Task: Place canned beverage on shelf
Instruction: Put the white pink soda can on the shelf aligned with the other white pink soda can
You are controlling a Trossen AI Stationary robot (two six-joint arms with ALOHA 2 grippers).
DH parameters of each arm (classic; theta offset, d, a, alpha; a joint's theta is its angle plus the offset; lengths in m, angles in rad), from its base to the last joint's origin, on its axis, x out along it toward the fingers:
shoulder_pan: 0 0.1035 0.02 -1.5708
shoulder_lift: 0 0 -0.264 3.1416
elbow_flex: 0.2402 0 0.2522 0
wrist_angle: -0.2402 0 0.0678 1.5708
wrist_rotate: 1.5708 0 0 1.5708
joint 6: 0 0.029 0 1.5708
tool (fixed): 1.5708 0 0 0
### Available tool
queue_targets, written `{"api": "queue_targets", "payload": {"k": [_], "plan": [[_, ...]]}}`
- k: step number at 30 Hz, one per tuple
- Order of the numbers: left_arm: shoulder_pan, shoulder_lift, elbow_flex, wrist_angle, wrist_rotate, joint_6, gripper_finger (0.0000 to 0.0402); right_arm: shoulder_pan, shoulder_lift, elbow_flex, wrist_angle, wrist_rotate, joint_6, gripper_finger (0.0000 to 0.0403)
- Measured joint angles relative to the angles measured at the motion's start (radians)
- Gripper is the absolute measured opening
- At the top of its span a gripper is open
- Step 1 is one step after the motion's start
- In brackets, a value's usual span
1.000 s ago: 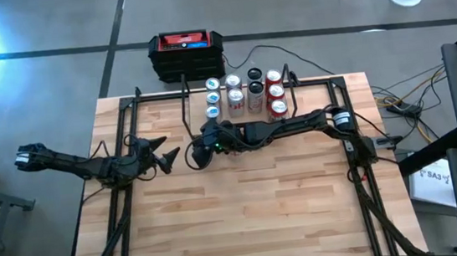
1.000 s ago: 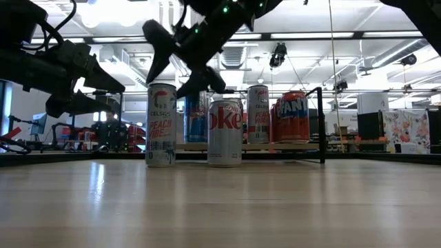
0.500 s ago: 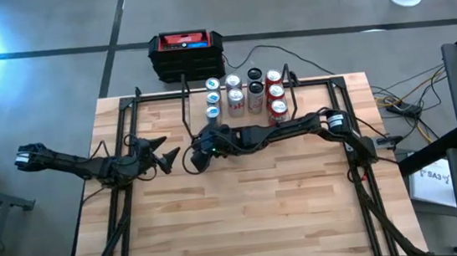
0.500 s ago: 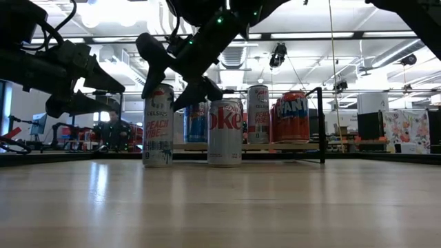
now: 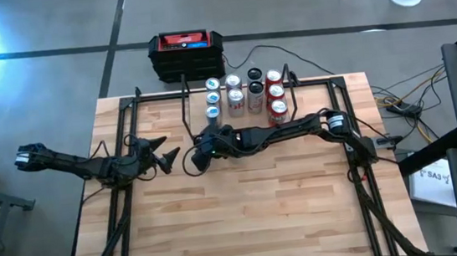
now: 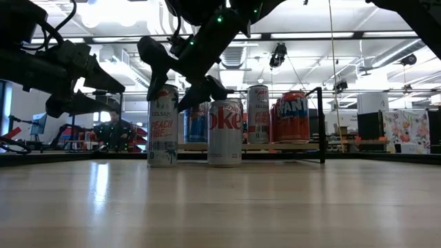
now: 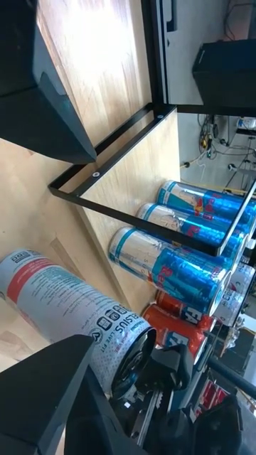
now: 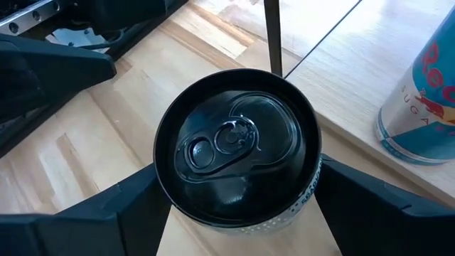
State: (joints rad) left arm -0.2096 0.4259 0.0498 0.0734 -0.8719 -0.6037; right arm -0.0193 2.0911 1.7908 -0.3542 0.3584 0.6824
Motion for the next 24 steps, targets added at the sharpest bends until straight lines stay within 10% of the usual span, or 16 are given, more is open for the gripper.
{"api": "queue_targets", "payload": {"k": [24], "plan": [[0.0,0.0,0.0,0.0,0.0,0.0,0.0398,0.033,-0.035,0.026,-0.098,-0.029,0.018,0.0241]]}}
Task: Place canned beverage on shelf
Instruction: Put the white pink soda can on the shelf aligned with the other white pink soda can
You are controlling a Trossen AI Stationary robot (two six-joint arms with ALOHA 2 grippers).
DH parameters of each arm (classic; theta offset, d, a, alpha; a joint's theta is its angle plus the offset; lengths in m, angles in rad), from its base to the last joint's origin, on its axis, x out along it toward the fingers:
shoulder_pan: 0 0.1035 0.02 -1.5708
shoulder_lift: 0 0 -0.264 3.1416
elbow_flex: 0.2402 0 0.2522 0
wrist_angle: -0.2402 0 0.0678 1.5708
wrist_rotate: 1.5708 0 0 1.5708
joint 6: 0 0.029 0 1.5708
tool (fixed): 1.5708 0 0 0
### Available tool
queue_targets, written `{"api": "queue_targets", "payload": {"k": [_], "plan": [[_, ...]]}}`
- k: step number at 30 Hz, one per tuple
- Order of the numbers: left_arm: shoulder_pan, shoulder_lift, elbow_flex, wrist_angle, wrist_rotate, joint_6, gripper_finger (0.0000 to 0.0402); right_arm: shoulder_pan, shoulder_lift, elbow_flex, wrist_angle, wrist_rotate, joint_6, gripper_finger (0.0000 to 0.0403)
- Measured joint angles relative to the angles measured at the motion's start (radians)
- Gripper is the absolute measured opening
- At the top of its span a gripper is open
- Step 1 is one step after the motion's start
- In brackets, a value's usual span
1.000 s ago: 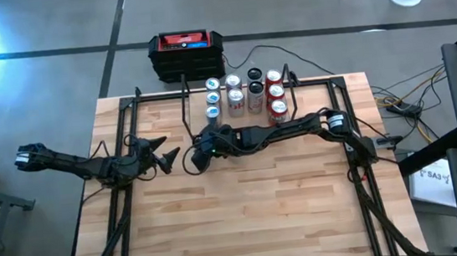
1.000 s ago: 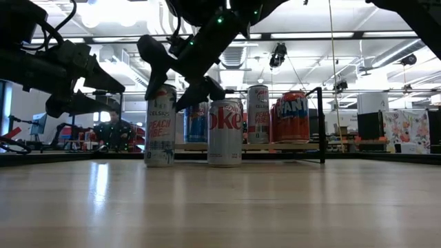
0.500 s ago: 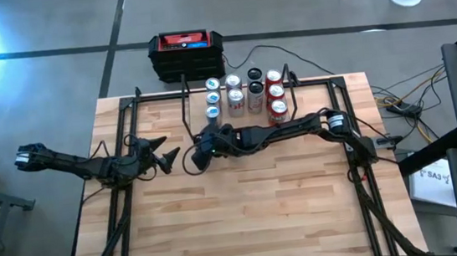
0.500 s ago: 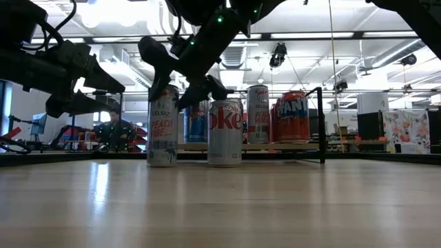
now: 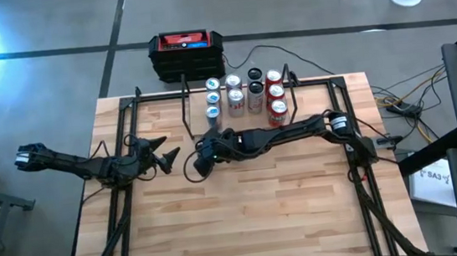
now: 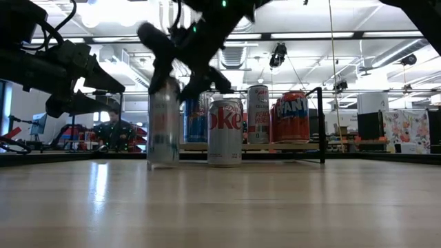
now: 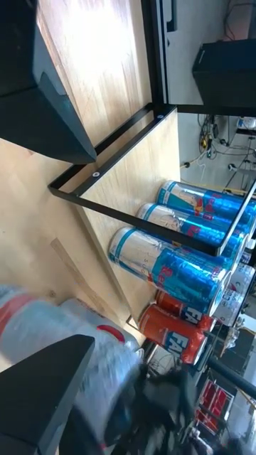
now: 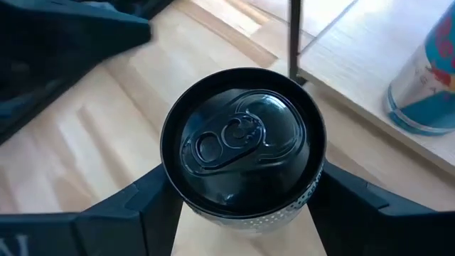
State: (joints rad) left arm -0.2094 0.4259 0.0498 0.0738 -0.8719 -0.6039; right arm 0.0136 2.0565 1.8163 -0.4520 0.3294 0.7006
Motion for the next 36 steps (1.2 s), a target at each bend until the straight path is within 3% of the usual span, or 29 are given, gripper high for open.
{"api": "queue_targets", "payload": {"k": [15,25,36], "plan": [[0.0,0.0,0.0,0.0,0.0,0.0,0.0398,0.002,-0.011,0.326,-0.441,0.064,-0.001,0.024],[0.0,0.0,0.0,0.0,0.0,0.0,0.0398,0.001,-0.041,0.39,-0.572,0.065,0.089,0.024],[0.0,0.0,0.0,0.0,0.0,0.0,0.0398,0.001,-0.121,0.389,-0.76,0.192,0.223,0.0241]]}}
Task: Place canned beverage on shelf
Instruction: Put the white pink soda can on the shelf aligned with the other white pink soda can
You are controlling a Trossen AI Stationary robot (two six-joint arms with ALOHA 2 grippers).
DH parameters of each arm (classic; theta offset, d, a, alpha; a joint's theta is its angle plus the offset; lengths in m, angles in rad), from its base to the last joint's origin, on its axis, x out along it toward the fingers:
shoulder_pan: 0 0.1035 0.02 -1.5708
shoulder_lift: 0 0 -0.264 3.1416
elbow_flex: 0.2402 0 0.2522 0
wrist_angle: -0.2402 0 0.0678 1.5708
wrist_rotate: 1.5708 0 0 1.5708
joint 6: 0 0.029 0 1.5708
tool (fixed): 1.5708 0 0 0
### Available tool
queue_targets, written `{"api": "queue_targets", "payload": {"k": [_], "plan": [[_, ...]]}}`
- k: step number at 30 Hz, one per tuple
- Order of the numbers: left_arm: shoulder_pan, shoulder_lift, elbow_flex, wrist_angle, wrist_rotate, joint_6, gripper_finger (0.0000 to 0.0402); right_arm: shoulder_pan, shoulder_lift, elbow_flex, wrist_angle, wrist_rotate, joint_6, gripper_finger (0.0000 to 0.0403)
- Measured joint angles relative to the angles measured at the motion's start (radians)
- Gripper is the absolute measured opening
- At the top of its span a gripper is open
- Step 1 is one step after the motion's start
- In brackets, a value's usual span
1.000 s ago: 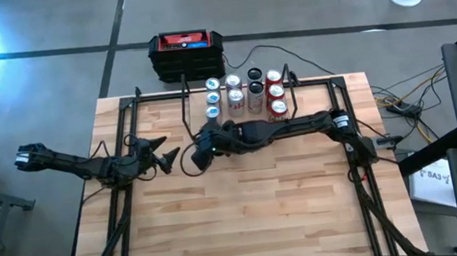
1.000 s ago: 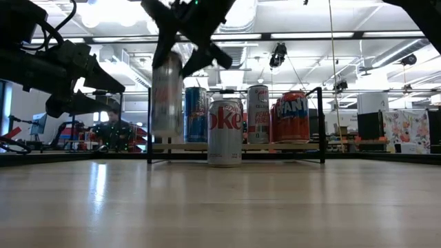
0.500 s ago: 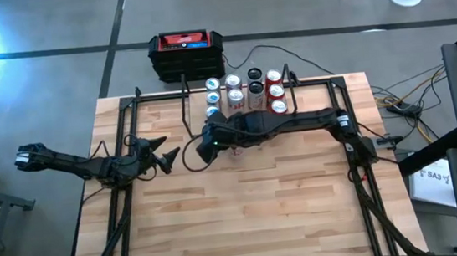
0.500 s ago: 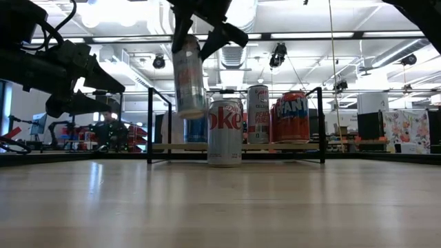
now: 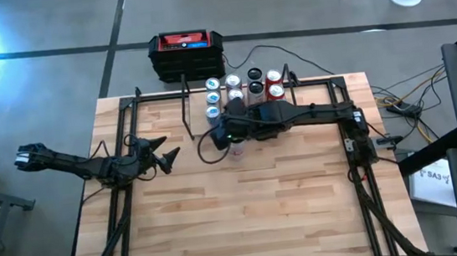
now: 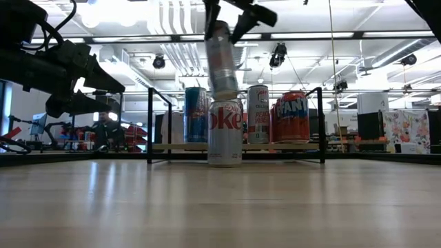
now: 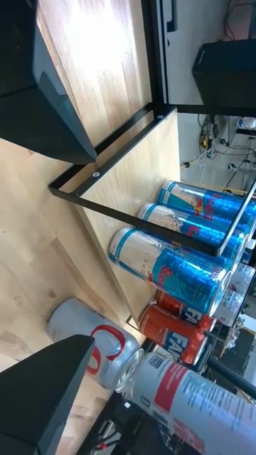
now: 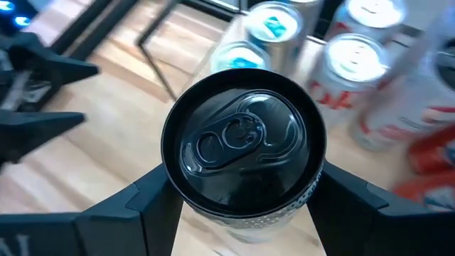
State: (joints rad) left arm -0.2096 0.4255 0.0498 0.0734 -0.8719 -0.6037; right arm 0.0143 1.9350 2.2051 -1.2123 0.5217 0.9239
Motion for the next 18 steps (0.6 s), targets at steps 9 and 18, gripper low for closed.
{"api": "queue_targets", "payload": {"k": [9,18], "plan": [[0.0,0.0,0.0,0.0,0.0,0.0,0.0398,-0.018,-0.009,-0.002,-0.147,0.033,0.129,0.024],[0.0,0.0,0.0,0.0,0.0,0.0,0.0398,-0.03,-0.071,-0.003,-0.237,0.116,0.197,0.0239]]}}
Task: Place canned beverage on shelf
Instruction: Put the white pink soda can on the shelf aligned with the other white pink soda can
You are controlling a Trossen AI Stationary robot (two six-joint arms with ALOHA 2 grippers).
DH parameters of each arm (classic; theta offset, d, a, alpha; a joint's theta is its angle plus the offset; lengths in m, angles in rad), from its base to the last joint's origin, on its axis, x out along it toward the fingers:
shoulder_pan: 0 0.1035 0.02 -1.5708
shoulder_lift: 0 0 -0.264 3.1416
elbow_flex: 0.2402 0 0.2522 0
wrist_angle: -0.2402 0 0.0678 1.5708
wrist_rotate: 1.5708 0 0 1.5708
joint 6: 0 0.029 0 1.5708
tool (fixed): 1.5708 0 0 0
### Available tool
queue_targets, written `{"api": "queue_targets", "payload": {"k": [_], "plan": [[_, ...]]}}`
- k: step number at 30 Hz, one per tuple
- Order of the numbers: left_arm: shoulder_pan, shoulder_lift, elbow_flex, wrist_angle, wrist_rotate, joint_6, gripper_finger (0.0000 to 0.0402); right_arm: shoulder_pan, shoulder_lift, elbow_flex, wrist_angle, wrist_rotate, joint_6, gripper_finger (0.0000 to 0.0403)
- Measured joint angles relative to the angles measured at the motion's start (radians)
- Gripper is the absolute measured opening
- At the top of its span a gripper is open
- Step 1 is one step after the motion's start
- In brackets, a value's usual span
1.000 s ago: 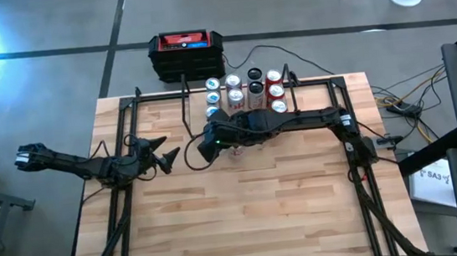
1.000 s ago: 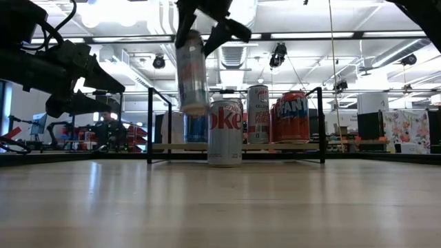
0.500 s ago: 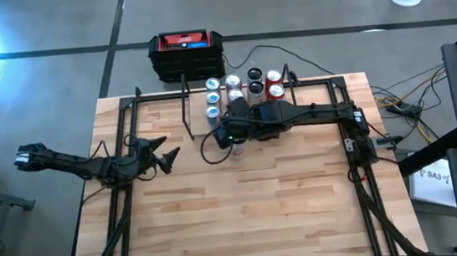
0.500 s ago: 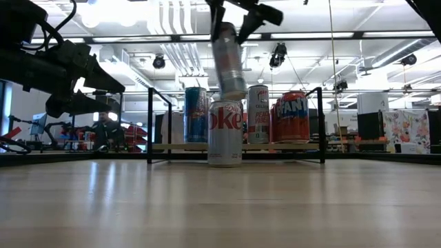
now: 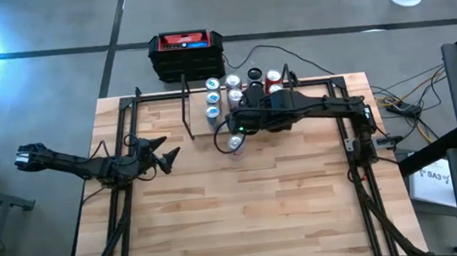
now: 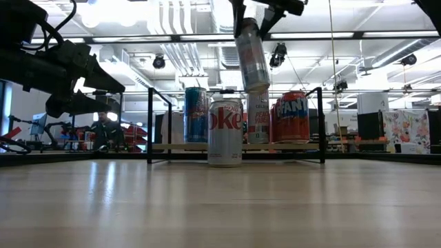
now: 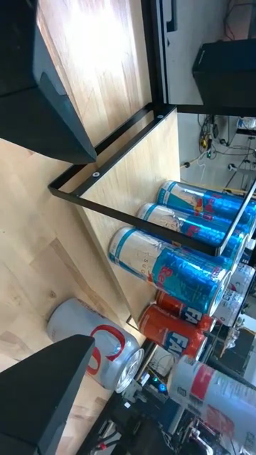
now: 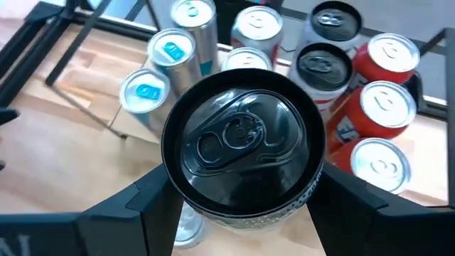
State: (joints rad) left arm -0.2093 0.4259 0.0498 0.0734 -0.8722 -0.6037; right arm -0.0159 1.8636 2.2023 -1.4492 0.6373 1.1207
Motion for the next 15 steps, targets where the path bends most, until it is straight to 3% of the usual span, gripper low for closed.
{"api": "queue_targets", "payload": {"k": [8,15], "plan": [[0.0,0.0,0.0,0.0,0.0,0.0,0.0398,-0.042,-0.044,-0.11,-0.045,-0.012,0.067,0.0238],[0.0,0.0,0.0,0.0,0.0,0.0,0.0398,-0.065,-0.212,-0.365,0.186,-0.016,0.043,0.0238]]}}
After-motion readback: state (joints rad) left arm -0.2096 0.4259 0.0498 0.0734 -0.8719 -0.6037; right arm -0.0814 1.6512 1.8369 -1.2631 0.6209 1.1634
